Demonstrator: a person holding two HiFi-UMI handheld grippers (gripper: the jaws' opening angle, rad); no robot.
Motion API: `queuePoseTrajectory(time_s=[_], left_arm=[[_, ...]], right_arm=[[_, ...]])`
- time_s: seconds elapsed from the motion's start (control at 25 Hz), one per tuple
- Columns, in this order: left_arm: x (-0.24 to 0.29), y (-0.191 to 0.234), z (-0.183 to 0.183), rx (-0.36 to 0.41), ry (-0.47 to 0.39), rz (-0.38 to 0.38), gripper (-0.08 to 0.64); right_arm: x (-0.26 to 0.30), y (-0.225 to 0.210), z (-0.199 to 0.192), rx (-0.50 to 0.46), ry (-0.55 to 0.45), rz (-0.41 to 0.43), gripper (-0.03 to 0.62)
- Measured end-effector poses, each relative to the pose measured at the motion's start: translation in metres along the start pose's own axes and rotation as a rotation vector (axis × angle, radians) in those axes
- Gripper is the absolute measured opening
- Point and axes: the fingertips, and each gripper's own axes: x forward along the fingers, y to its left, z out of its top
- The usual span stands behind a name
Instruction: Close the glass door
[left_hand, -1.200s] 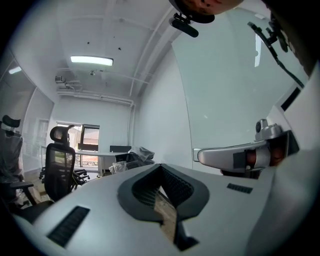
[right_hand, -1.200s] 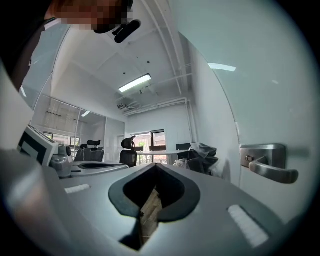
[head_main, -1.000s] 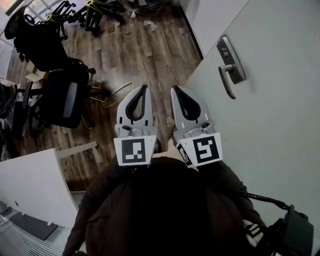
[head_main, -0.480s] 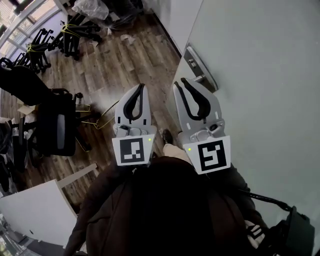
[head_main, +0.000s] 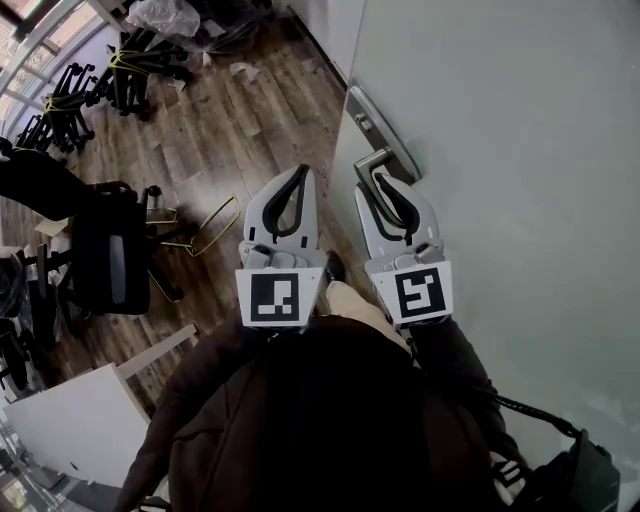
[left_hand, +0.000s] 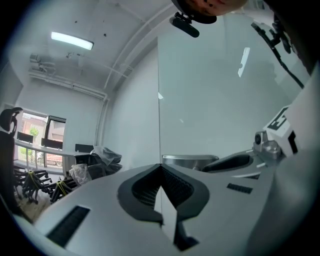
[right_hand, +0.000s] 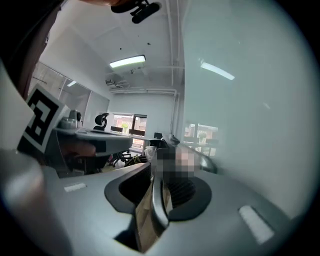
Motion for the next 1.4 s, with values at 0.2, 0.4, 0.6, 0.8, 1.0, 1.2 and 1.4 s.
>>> queuePoseTrajectory(time_s=[0.2,0.4,0.6,0.8,1.0,1.2,1.4], left_arm=[[-0.006,0.009,-0.008,-0.002,0.012,0.019,-0.003],[-0.019,0.009,-0.012,0.006,0.019,0.005,-0.003],[-0.055,0.027,-0.013,-0.002,-0.002,0.026,-0.003],[-0.068,0.024,-0.006,0.011,-0.003,0.052,-0.003],[-0.095,0.034,-0.004,0.011,0.007,0.097,-0.003],[-0.096,0.022,-0.011,0.012,0.027,0.156,-0.003],[-0.141,0.030,0.002,0.025,0.012,0.195,-0.003]], right_arm=[[0.003,-0.002,-0.009,0.002,-0.016,-0.034,0.075],[0.003,0.006,-0.009,0.021,-0.026,-0.013,0.069],[-0.001,0.039,-0.009,0.027,-0.033,0.012,0.067],[-0.004,0.040,-0.006,0.041,-0.046,0.055,0.067],[-0.005,0.056,-0.003,0.038,-0.047,0.099,0.068],[-0.006,0.048,-0.011,0.048,-0.053,0.152,0.068],[-0.018,0.097,0.001,0.053,-0.054,0.192,0.069]])
